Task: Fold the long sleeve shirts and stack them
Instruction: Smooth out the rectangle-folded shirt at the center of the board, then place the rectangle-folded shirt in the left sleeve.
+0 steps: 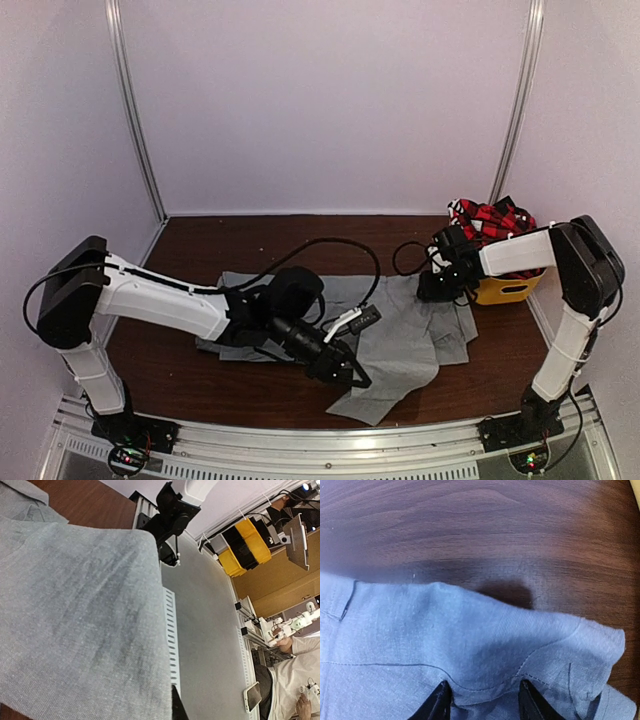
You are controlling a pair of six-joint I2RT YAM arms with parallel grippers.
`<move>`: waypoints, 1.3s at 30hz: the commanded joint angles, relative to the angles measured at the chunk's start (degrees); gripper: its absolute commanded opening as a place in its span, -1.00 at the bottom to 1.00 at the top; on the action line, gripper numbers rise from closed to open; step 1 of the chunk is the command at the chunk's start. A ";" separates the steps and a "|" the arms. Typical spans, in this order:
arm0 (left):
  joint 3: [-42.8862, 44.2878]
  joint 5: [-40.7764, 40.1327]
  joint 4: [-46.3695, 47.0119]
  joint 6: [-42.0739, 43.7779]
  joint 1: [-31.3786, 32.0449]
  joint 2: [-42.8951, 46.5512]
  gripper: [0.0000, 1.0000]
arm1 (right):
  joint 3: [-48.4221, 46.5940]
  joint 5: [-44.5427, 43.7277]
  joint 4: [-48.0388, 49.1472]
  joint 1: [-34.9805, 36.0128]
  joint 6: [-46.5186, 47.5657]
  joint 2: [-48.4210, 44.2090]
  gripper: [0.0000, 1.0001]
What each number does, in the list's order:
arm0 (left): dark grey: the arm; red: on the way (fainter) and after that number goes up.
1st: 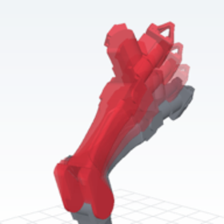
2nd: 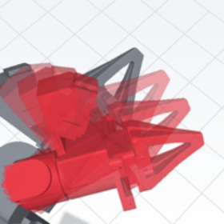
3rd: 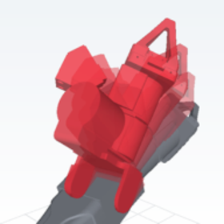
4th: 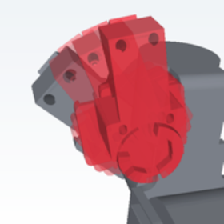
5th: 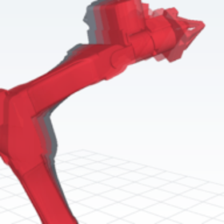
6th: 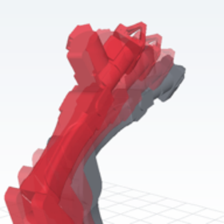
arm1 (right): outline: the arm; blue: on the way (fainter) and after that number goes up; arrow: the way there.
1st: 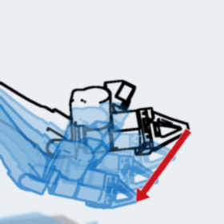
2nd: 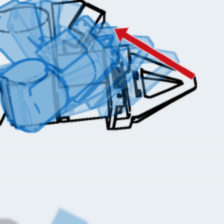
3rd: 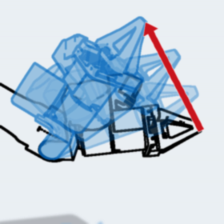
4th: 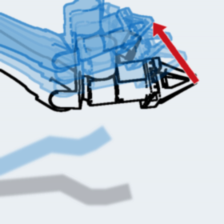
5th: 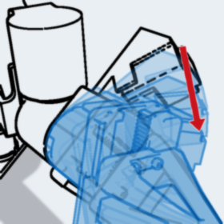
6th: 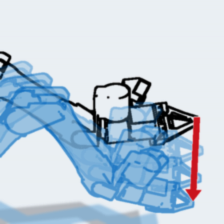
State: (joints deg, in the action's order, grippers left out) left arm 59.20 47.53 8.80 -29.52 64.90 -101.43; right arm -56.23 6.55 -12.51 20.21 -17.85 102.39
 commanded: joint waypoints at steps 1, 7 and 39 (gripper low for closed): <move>2.70 3.32 -0.22 2.45 1.05 2.32 -1.00 | -2.04 -1.64 -4.66 -0.30 1.57 -3.01 0.01; 3.45 -1.48 -3.55 2.49 1.01 1.72 -1.00 | -3.46 -0.51 -7.23 -0.69 2.24 -5.86 0.17; 7.95 -0.38 21.69 -26.62 -18.76 -14.96 -0.99 | 2.25 4.66 -9.33 -1.13 0.22 -16.90 0.23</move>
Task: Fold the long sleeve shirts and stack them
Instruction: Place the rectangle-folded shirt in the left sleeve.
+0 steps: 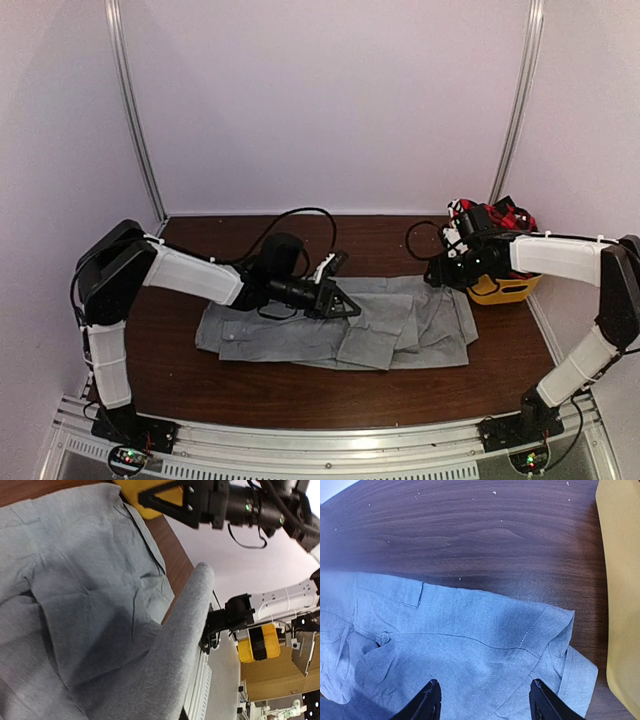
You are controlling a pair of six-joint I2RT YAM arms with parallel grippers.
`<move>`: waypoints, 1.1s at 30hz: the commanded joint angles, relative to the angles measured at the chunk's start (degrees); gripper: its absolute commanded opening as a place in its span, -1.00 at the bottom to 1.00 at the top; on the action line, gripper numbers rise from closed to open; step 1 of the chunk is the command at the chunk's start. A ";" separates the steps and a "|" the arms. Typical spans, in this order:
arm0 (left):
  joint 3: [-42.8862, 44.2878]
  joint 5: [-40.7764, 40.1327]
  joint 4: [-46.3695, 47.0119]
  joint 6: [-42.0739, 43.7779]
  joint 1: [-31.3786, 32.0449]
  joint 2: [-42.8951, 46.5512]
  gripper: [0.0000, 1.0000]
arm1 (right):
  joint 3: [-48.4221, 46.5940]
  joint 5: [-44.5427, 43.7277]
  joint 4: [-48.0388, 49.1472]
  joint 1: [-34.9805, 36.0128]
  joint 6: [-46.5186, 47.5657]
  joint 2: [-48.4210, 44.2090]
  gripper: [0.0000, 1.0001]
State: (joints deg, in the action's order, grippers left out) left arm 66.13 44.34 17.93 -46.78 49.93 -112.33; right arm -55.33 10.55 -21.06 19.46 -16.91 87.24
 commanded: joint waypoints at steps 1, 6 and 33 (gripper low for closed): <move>1.26 2.96 14.58 -11.23 -4.61 -5.39 -0.97 | 1.63 0.82 -0.72 -0.39 -0.80 -1.85 0.23; 2.97 4.13 16.74 -11.96 -7.03 -9.82 -0.56 | 3.51 2.54 0.66 -0.37 -1.15 -2.20 0.24; -0.91 -39.39 -21.00 52.95 7.30 10.40 0.29 | 8.38 7.41 3.62 0.08 -2.15 -6.57 0.26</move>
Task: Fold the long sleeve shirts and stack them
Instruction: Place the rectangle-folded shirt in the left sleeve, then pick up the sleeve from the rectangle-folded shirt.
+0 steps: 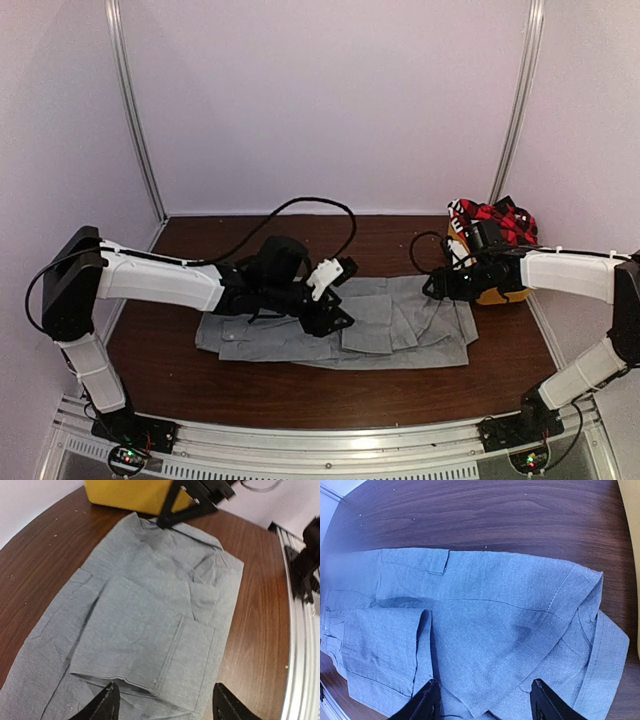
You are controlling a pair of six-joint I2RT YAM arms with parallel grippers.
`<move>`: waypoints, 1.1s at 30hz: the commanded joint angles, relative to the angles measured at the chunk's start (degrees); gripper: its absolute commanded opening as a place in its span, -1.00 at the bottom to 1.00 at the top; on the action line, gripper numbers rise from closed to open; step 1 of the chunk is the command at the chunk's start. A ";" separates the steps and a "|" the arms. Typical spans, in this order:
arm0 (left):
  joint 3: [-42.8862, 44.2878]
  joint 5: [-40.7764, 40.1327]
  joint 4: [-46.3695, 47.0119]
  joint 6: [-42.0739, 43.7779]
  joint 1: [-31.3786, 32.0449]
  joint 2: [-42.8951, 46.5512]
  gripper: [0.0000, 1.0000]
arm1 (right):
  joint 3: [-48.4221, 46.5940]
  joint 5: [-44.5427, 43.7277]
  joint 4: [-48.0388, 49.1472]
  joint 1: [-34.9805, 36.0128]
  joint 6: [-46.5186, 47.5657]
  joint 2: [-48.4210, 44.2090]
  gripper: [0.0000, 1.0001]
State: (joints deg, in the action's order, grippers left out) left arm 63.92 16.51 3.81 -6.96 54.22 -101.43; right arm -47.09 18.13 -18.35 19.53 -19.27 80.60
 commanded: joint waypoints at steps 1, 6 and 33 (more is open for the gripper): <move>1.78 -12.59 -7.66 14.58 4.09 -0.81 0.29 | 0.16 -0.38 0.92 -0.01 0.20 0.11 0.26; 4.41 -18.23 -11.02 22.40 8.76 -3.40 0.33 | 0.22 -0.73 1.16 -0.11 0.35 0.64 0.26; 17.15 -30.01 -18.92 29.36 13.55 -16.13 0.15 | 2.47 -0.86 2.38 -0.67 0.46 1.05 0.27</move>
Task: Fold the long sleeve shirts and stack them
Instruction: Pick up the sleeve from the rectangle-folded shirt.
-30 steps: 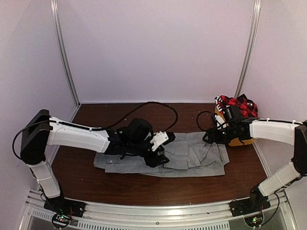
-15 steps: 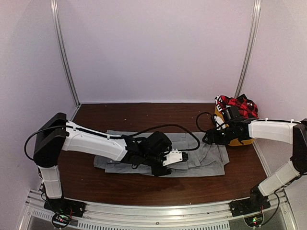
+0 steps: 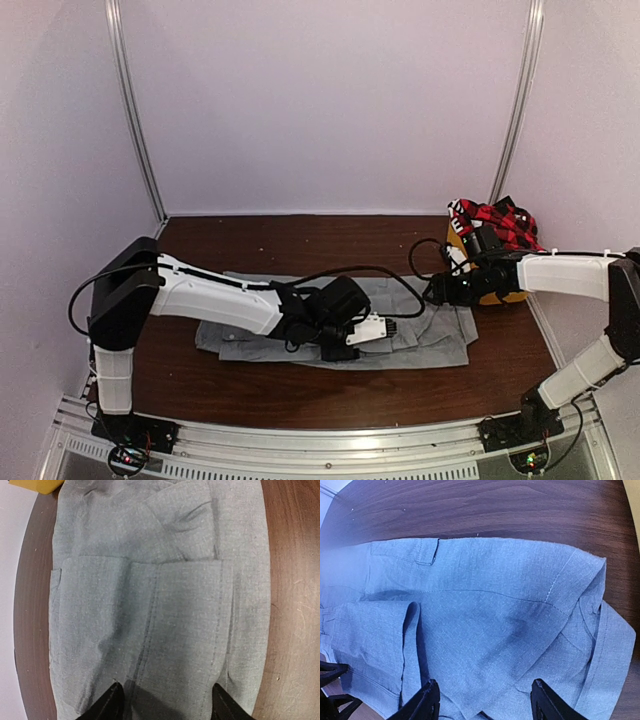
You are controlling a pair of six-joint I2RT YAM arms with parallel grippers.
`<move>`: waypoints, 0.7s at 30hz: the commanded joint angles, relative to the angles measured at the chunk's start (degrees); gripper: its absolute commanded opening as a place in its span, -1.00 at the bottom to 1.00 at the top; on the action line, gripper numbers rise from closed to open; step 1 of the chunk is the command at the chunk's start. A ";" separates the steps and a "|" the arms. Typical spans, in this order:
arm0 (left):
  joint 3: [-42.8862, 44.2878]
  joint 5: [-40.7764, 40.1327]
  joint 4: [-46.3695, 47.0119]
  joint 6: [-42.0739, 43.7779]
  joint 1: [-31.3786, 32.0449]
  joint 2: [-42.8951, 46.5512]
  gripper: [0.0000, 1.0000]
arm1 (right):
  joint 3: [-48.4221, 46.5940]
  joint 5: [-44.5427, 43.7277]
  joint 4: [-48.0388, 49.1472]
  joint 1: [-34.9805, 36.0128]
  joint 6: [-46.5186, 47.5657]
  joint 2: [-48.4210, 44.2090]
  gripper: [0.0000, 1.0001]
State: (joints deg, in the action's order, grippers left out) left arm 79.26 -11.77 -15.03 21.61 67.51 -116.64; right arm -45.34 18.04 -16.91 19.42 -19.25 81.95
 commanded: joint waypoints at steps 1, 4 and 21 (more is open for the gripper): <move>1.90 -1.65 -0.02 0.76 0.26 -0.88 0.11 | 0.77 -0.78 0.98 -0.55 0.44 -0.30 0.27; 2.28 -1.40 -0.04 0.57 0.26 -0.89 -0.08 | 0.99 -0.56 1.15 -0.61 0.44 -0.22 0.27; 6.37 8.67 -1.39 -7.70 -3.75 3.43 -1.00 | 0.66 -1.78 -0.95 -2.13 0.31 -2.74 0.27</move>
State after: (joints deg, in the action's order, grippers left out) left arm 82.54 -9.80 -16.58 19.03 66.74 -116.68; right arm -44.58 17.96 -16.91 18.52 -19.25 81.80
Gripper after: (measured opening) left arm 0.013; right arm 0.635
